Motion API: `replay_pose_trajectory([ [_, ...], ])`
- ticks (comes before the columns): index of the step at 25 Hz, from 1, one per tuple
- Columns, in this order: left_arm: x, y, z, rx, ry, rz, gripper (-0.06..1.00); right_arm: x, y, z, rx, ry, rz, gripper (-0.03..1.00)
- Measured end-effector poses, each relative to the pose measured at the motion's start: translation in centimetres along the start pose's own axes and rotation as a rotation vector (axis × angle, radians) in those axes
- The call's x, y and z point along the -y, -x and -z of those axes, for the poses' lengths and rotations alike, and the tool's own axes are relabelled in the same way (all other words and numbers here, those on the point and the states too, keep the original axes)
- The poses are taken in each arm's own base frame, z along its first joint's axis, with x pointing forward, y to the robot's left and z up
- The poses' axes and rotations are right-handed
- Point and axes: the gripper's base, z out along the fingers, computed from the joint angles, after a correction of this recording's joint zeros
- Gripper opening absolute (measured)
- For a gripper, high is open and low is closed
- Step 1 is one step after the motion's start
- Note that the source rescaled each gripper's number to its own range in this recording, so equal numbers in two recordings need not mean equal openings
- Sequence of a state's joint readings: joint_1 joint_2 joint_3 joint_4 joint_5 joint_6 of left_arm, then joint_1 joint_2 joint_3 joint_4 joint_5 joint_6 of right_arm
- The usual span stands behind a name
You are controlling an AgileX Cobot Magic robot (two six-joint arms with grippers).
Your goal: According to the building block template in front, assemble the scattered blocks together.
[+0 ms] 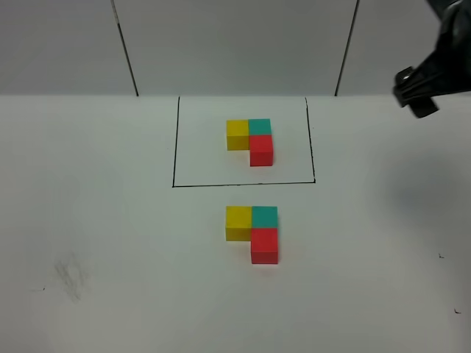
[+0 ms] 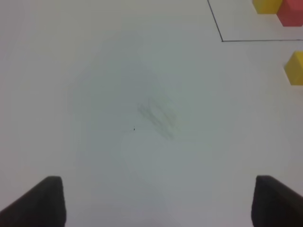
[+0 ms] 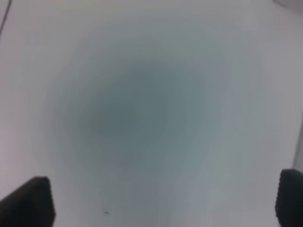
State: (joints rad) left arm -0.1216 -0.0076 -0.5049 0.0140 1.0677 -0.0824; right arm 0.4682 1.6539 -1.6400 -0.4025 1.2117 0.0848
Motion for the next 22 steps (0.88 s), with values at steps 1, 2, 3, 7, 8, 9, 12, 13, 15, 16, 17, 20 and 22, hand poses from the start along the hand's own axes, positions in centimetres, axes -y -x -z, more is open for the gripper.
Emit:
replay_pose_trajectory([
  [1,0.0,0.0,0.0,0.000,0.000,0.000,0.76,1.3,-0.4,0.7,0.010,0.006,-0.007,1.00],
  [2,0.0,0.0,0.0,0.000,0.000,0.000,0.76,2.6,-0.9,1.1,0.017,0.011,-0.021,1.00],
  [3,0.0,0.0,0.0,0.000,0.000,0.000,0.76,3.8,-1.4,1.8,0.028,0.020,-0.044,1.00],
  [7,0.0,0.0,0.0,0.000,0.000,0.000,0.76,7.9,-4.1,4.4,0.072,0.028,-0.076,1.00],
  [8,0.0,0.0,0.0,0.000,0.000,0.000,0.76,8.8,-5.1,5.1,0.077,0.017,-0.081,1.00],
  [9,0.0,0.0,0.0,0.000,0.000,0.000,0.76,9.6,-6.0,5.7,0.080,0.003,-0.090,1.00],
  [12,0.0,0.0,0.0,0.000,0.000,0.000,0.76,11.0,-9.2,7.5,0.087,-0.036,-0.139,0.99],
  [13,0.0,0.0,0.0,0.000,0.000,0.000,0.76,11.2,-10.2,8.4,0.095,-0.051,-0.156,0.98],
  [15,0.0,0.0,0.0,0.000,0.000,0.000,0.76,11.0,-12.3,9.9,0.111,-0.077,-0.177,0.96],
  [16,0.0,0.0,0.0,0.000,0.000,0.000,0.76,10.9,-13.3,10.5,0.119,-0.090,-0.181,0.96],
  [17,0.0,0.0,0.0,0.000,0.000,0.000,0.76,10.5,-14.4,11.3,0.132,-0.107,-0.182,0.95],
  [20,0.0,0.0,0.0,0.000,0.000,0.000,0.76,9.3,-18.1,13.7,0.188,-0.150,-0.208,0.94],
  [22,0.0,0.0,0.0,0.000,0.000,0.000,0.76,8.2,-20.9,15.2,0.236,-0.180,-0.243,0.93],
])
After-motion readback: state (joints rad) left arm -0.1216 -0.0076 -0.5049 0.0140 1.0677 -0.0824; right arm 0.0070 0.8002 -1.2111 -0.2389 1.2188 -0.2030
